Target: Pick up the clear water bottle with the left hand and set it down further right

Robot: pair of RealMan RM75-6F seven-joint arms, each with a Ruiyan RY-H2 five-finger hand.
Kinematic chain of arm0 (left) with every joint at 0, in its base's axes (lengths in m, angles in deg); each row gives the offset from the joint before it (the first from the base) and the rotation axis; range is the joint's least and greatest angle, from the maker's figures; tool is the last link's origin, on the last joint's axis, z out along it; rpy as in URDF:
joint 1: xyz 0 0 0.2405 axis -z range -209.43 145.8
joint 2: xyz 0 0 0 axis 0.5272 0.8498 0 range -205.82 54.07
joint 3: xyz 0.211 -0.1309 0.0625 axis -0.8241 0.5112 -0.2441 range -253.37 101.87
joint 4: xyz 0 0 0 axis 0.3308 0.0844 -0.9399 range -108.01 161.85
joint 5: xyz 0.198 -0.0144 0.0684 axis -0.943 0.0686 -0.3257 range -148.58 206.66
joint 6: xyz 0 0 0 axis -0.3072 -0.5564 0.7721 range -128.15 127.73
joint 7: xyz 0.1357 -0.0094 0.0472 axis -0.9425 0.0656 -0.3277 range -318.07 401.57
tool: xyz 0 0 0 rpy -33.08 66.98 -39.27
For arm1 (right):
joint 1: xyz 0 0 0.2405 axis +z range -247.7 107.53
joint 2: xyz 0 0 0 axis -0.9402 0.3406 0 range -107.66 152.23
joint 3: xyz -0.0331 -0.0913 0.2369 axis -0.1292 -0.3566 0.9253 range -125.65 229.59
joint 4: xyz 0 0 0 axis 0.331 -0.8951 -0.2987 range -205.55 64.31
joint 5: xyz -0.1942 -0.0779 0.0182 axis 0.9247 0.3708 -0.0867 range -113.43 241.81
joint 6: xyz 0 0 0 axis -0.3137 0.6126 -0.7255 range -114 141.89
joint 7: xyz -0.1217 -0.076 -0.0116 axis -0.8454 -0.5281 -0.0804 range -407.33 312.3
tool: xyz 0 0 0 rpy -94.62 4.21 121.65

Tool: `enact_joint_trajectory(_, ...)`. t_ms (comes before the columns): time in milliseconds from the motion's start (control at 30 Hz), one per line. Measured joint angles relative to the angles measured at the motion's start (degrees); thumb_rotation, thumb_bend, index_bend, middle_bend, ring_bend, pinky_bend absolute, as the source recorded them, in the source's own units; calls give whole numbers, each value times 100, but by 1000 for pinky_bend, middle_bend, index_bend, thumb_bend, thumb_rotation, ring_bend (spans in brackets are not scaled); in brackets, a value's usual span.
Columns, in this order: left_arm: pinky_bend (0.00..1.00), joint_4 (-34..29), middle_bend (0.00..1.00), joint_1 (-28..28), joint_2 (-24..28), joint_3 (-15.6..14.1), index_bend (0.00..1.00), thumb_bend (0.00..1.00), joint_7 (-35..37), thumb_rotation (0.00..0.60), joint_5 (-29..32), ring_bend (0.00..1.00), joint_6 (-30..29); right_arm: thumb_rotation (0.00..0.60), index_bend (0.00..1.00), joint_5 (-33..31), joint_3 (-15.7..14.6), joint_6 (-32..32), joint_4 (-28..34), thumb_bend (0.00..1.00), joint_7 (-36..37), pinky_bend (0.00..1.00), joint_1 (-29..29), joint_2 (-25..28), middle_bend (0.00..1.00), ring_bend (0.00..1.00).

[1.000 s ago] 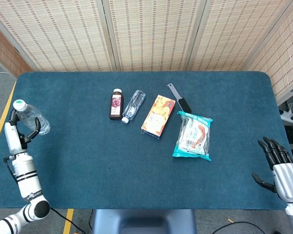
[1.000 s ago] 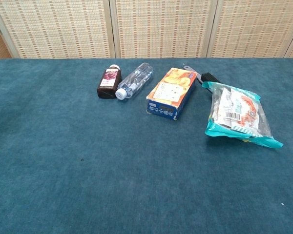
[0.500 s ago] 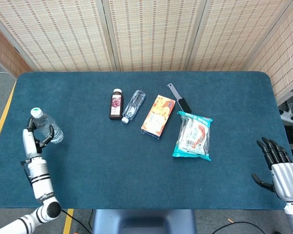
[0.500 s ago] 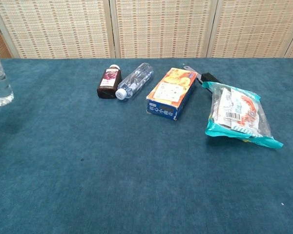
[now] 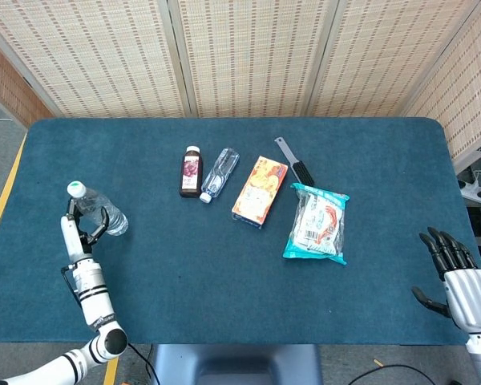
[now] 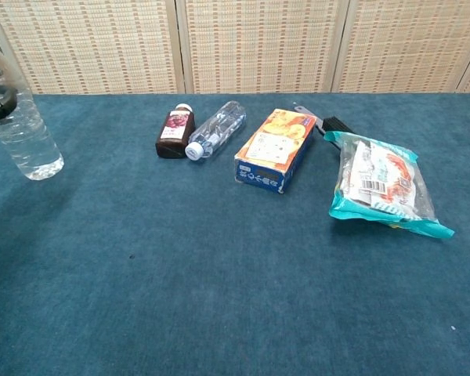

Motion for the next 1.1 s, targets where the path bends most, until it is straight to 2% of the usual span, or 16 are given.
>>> enact_joint_trajectory(333, 485, 337, 483, -109, -229, -160, 377, 571, 122, 600, -31, 510, 78, 600, 25, 0, -7, -18, 6, 138, -46, 130, 4, -25, 0, 0)
enact_joint_trajectory(567, 496, 531, 408, -174, -377, -301, 308, 571, 262, 600, -197, 461, 77, 600, 25, -7, 5, -21, 4, 137, -12, 130, 14, -21, 0, 0)
enact_joint_trajectory(767, 465, 632, 332, -221, -422, -405, 232, 559, 275, 600, -286, 347, 140, 600, 25, 2, -6, -15, 8, 137, -8, 130, 6, -14, 0, 0)
enact_joint_trajectory(1000, 301, 642, 135, -282, -388, -544, 69, 480, 255, 600, -370, 156, 296, 600, 26, 7, -10, -17, 17, 137, 0, 130, 6, -1, 0, 0)
enact_joint_trajectory(1100, 276, 617, 45, -305, -333, -619, 12, 448, 202, 600, -399, 77, 413, 600, 25, 7, -13, -17, 17, 138, 4, 130, 4, 2, 0, 0)
